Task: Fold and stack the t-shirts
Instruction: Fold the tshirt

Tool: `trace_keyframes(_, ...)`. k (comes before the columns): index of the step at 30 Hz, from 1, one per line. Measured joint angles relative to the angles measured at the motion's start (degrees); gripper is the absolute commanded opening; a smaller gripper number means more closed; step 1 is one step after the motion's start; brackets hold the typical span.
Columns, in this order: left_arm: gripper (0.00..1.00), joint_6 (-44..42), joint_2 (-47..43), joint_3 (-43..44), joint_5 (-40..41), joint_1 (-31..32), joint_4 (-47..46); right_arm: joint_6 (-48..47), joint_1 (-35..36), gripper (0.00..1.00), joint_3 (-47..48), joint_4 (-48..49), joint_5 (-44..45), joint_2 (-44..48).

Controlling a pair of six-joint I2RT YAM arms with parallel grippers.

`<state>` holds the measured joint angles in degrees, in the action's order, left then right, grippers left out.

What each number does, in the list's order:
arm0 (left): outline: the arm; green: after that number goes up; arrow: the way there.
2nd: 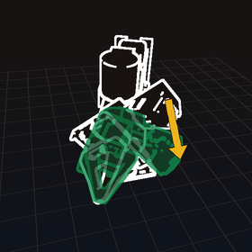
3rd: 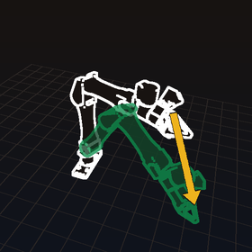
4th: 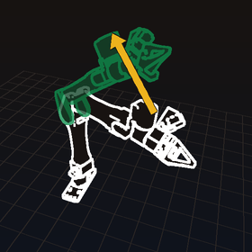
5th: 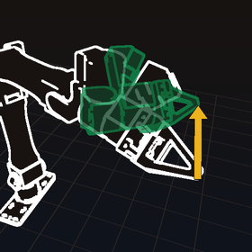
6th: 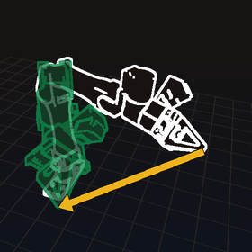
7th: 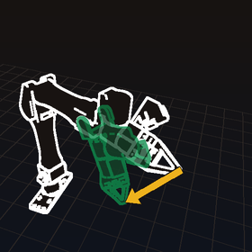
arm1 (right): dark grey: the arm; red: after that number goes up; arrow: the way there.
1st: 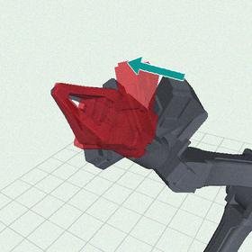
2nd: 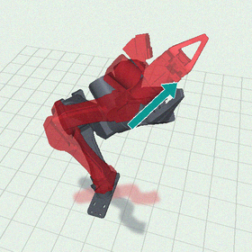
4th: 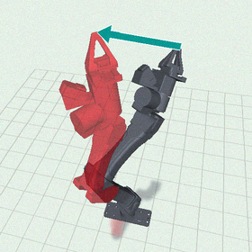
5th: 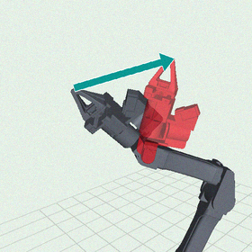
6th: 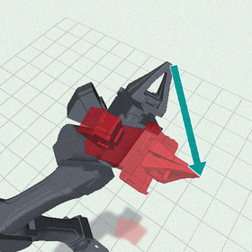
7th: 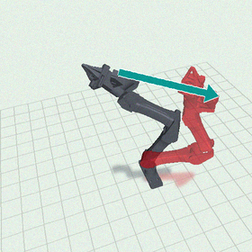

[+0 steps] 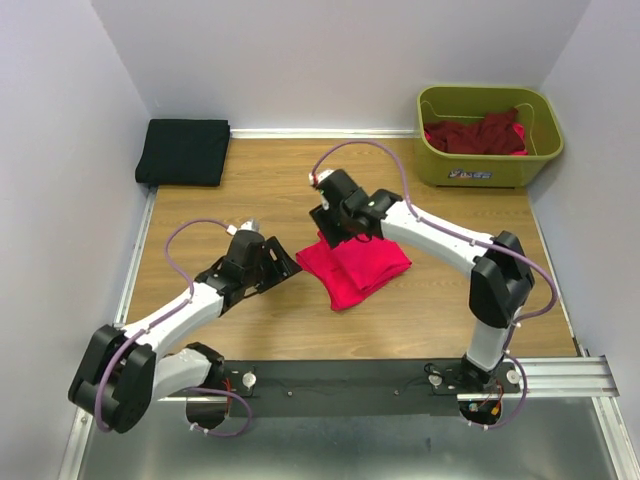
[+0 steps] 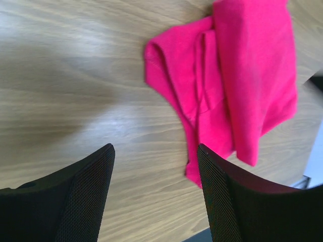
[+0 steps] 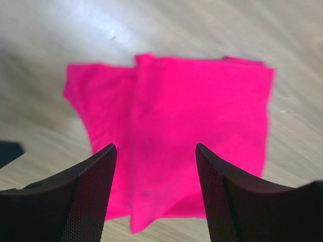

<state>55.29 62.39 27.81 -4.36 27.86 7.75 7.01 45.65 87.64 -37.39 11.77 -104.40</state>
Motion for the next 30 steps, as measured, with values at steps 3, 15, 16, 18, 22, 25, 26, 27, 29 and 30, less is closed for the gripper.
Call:
trace_keyframes(3, 0.74, 1.3, 2.9, 0.0, -1.6, 0.0, -3.7, 0.0, 2.4, 0.7, -1.4, -0.2, 0.2, -0.3)
trace_keyframes(15, 0.71, 6.7, 15.1, 0.1, -5.0, 2.1, -15.0, 0.0, 3.5, 0.59, -3.4, -1.2, 2.6, -7.1)
trace_keyframes(16, 0.71, 7.1, 16.0, 0.2, -5.3, 2.5, -15.8, 0.0, 3.5, 0.57, -3.4, -1.2, 2.6, -7.6)
trace_keyframes(18, 0.69, 8.1, 17.5, 0.3, -5.5, 3.4, -17.3, 0.0, 3.5, 0.54, -3.6, -1.0, 2.5, -8.0)
trace_keyframes(22, 0.67, 9.5, 19.2, 0.4, -5.6, 4.5, -19.8, -0.2, 3.5, 0.54, -3.8, -0.6, 2.5, -8.2)
trace_keyframes(25, 0.63, 10.7, 20.6, 0.4, -5.6, 5.1, -22.0, -0.5, 3.5, 0.54, -3.9, -0.4, 2.3, -8.2)
trace_keyframes(26, 0.62, 11.0, 21.2, 0.5, -5.6, 5.3, -22.8, -0.6, 3.5, 0.55, -3.9, -0.3, 2.1, -8.2)
trace_keyframes(27, 0.6, 11.4, 21.9, 0.7, -5.7, 5.6, -23.5, -0.6, 3.5, 0.55, -3.9, -0.3, 2.0, -8.2)
trace_keyframes(29, 0.56, 12.1, 23.2, 1.1, -5.7, 6.2, -24.7, -0.6, 3.5, 0.55, -4.0, -0.2, 1.8, -8.2)
trace_keyframes(30, 0.55, 12.5, 23.9, 1.4, -5.7, 6.6, -25.2, -0.6, 3.5, 0.56, -4.0, -0.1, 1.7, -8.2)
